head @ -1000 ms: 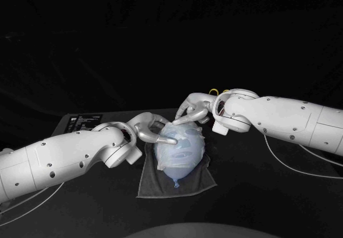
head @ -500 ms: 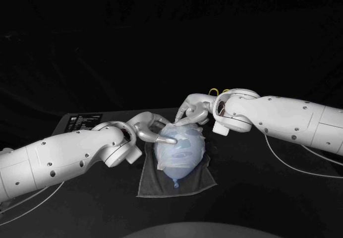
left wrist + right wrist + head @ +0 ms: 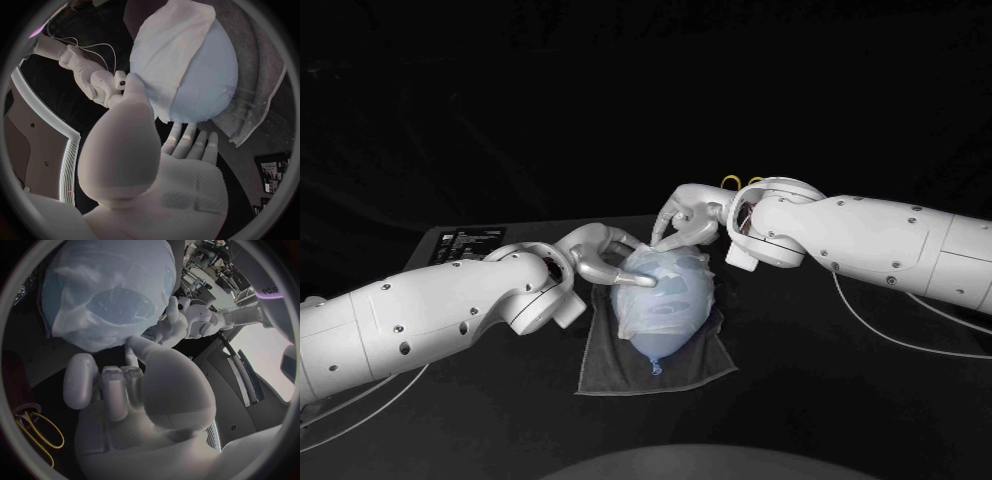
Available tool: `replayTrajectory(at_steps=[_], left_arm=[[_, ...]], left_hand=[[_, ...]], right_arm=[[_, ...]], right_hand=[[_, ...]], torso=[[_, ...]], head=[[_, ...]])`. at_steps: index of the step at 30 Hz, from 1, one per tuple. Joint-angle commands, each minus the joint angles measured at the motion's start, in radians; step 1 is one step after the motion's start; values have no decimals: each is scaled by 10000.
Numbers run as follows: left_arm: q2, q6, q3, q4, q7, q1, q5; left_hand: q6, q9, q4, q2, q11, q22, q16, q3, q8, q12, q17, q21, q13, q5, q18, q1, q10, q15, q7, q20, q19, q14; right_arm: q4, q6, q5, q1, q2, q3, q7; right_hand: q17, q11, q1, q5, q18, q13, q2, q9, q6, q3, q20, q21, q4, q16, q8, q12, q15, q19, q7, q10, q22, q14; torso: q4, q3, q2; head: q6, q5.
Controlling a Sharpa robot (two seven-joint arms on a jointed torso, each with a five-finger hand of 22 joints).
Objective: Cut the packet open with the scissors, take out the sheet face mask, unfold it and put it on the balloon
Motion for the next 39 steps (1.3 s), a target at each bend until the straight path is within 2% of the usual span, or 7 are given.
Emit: replayTrajectory(at_steps=[1, 13, 23, 28, 30, 32, 39], left_arm=[[11, 260, -30, 53, -72, -29, 55], [27, 316, -42, 85, -72, -29, 75], [39, 334, -65, 90, -67, -30, 96], [41, 331, -69, 67, -63, -31, 99], [45, 335, -71, 54, -60, -31, 101], [47, 337, -71, 46, -57, -31, 103], [51, 335, -73, 29, -47, -32, 109]], left_hand=[[78, 9, 1, -14, -9, -13, 1, 12, 55, 33, 17, 22, 9, 0, 117, 108, 92, 23, 1373, -20, -8, 59], [83, 12, 1, -12, -7, -14, 2, 15, 61, 41, 18, 21, 9, 1, 125, 124, 98, 25, 1374, -21, -10, 63], [83, 12, 1, -12, -7, -14, 2, 15, 61, 41, 18, 21, 9, 1, 125, 124, 98, 25, 1374, -21, -10, 63], [83, 12, 1, -12, -7, -14, 2, 15, 61, 41, 18, 21, 9, 1, 125, 124, 98, 25, 1374, -21, -10, 63], [83, 12, 1, -12, -7, -14, 2, 15, 61, 41, 18, 21, 9, 1, 125, 124, 98, 25, 1374, -21, -10, 63], [83, 12, 1, -12, -7, -14, 2, 15, 61, 41, 18, 21, 9, 1, 125, 124, 98, 25, 1374, -21, -10, 63], [84, 13, 1, -9, -5, -15, 4, 26, 68, 52, 23, 19, 7, 2, 140, 160, 100, 26, 1375, -22, -14, 82]], right_arm=[[-4, -825, -269, -45, -22, -31, -45], [-49, -2247, -52, -54, 60, -30, -587], [-136, -2604, -474, -65, 108, -29, -1052], [-128, -1945, 8, -64, 72, -29, -750], [-115, -1605, 213, -63, 56, -28, -602], [-108, -1366, 346, -63, 46, -28, -495], [-208, -90, 815, -61, 51, -29, -221]], right_hand=[[2633, -84, -240, 25, -73, 2631, -65, 250, 36, 145, -77, 38, -49, 35, 71, 48, -89, 10, -33, 1065, 16, 1042], [2633, -104, -551, 25, -77, 2631, -32, 455, 3, 638, -103, 41, -320, 35, 230, 48, -113, 32, -50, 1065, 59, 1042], [2633, -110, -819, 25, -83, 2631, -29, 668, -71, 964, -112, 53, -508, 35, 355, 48, -117, 54, -54, 1065, 104, 1042], [2633, -63, -1178, 17, -52, 2631, -70, 724, -402, 952, -98, -84, -387, 35, 251, 48, -91, -41, 2, 1065, -20, 1042], [2633, 231, -2160, 33, -60, 2631, -652, 528, -1195, 275, -14, -132, 134, 35, -294, 48, 72, -66, 342, 1065, -45, 1042], [2633, 324, -2718, 33, -86, 2631, -1058, 443, -1389, -199, 67, -107, 433, 35, -474, 48, 210, -43, 458, 1065, -9, 1042], [2633, 548, -3044, 17, -82, 2631, -1271, 163, -1919, -1277, 355, -66, 1322, 35, -1095, 48, 444, 13, 682, 1065, 85, 1042]], torso=[[2, -2, -5], [6, -2, -2], [2, -3, -2], [-9, 1, -14], [-7, 0, -15], [-2, 1, -9], [-1, 0, 5]], head=[[-2, 7], [-3, -12], [-21, -28], [-3, 15], [5, 17], [12, 13], [32, 11]])
